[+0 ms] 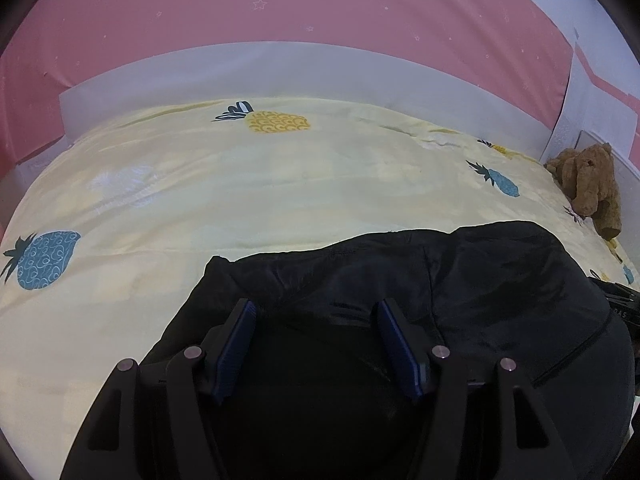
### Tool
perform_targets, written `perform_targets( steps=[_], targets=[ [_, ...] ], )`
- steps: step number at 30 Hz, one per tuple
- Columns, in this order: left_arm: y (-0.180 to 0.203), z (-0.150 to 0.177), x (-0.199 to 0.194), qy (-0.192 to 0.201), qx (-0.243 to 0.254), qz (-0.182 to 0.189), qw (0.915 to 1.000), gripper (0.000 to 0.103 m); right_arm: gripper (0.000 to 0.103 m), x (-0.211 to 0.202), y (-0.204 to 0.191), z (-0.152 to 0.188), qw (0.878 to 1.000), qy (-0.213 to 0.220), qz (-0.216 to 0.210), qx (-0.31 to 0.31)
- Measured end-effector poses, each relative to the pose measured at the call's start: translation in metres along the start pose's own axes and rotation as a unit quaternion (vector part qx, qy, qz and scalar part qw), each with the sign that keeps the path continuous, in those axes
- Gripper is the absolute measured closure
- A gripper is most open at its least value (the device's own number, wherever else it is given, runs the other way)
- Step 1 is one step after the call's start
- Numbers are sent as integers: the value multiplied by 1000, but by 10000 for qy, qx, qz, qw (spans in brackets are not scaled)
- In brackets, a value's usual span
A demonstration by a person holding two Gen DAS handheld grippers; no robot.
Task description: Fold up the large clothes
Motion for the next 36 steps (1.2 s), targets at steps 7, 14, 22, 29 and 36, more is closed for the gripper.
perform_targets(
  steps=[7, 14, 22, 29, 36],
  targets=[
    [1, 1, 0, -7, -18, 10, 10000, 39, 34, 2, -2, 1, 10000, -5, 28, -13],
    [5, -9, -4, -227, 36, -82, 9997, 39, 34, -6, 5, -7, 9998, -152, -91, 93],
    [3, -33, -21, -143, 361, -239, 9990, 40, 34, -50, -38, -40, 9963, 78, -861, 20],
    [-19, -18, 11, -269, -175, -55, 9995, 39, 34, 9, -74, -34, 9956, -337, -837, -267],
    [-22, -26, 7, -410, -288, -135, 9987, 40, 35, -4, -60, -35, 9961, -348, -804, -99]
  ],
)
Point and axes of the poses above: each gripper's, at about its wrist camera, not at the fingertips, and x roughly the way its jaws point, y to its right, z to its underside, the point moved 2 cm from there along x, roughly the way its jaws point, and after that the axes turned 6 degrees about -x, right-handed, at the moved point
